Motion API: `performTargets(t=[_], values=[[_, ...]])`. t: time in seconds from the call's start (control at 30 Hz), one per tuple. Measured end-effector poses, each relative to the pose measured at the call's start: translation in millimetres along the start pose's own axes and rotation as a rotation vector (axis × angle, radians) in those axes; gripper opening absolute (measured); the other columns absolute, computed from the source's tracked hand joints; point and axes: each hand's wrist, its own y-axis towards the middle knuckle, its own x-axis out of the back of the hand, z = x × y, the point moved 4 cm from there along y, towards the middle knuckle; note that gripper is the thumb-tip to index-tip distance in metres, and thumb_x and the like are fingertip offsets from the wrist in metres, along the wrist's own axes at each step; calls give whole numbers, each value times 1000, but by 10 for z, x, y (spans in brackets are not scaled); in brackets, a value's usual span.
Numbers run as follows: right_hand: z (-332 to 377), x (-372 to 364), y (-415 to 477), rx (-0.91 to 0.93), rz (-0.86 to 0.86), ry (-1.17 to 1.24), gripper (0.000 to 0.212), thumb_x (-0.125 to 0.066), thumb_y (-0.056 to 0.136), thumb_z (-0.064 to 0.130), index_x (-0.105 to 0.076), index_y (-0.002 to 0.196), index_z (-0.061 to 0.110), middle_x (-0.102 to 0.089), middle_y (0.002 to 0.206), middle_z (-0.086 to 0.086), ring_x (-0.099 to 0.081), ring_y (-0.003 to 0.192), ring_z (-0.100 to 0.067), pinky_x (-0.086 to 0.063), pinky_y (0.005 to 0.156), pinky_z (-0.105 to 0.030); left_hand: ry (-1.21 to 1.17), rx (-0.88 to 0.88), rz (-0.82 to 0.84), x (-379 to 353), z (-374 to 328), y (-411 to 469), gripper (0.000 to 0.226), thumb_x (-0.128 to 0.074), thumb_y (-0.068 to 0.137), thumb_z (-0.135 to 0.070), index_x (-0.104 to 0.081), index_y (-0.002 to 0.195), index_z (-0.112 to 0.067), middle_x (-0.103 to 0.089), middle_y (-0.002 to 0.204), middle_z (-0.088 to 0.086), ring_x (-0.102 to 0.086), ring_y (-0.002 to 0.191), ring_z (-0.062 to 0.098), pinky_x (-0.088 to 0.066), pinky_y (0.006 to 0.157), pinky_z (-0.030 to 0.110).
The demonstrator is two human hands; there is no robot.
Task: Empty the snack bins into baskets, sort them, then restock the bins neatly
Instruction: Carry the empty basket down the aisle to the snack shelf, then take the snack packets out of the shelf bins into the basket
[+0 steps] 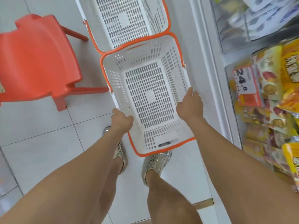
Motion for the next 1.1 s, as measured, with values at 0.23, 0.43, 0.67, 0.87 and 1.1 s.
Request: performTargets(t=[0.23,0.43,0.67,0.87,1.1], values=[[848,1097,-1330,95,33,241,31,-52,96,17,-64,124,12,-68,110,-10,-67,97,-31,-58,78,-42,363,-477,56,917,-1070,-1322,18,-50,96,-21,-63,99,-9,-68,95,7,-63,90,29,-55,78,42],[1455,2543,-2455,-2,-89,610,19,-60,95,18,-70,110,21,-71,89,3,-62,70,-6,-47,64,-14,440,-817,141,2135,-2039,-2626,16,-52,94,-25,-64,86,-18,-68,81,-5,-62,79,19,-48,68,34],[1689,3640,-3402,-105,-219,798,20,-60,92,17,-75,105,22,-77,91,3,-65,73,-10,-51,77,-27,429,-954,96,3180,-2761,-3773,14,-58,94,-25,-68,86,-20,-66,69,-4,-66,77,25,-49,72,34],[1966,4267,-3404,-129,-230,926,20,-59,95,17,-72,109,22,-74,99,0,-68,76,-14,-45,64,-23,734,-1045,172,3521,-3439,-4261,23,-51,87,-38,-68,92,-23,-74,83,1,-69,83,23,-55,80,35],[2191,4740,-3124,-116,-238,963,22,-56,98,19,-72,113,21,-66,99,6,-66,79,-15,-46,64,-25,876,-1134,120,3899,-4051,-4405,18,-45,80,-40,-61,85,-35,-71,87,-7,-67,84,20,-55,80,35]])
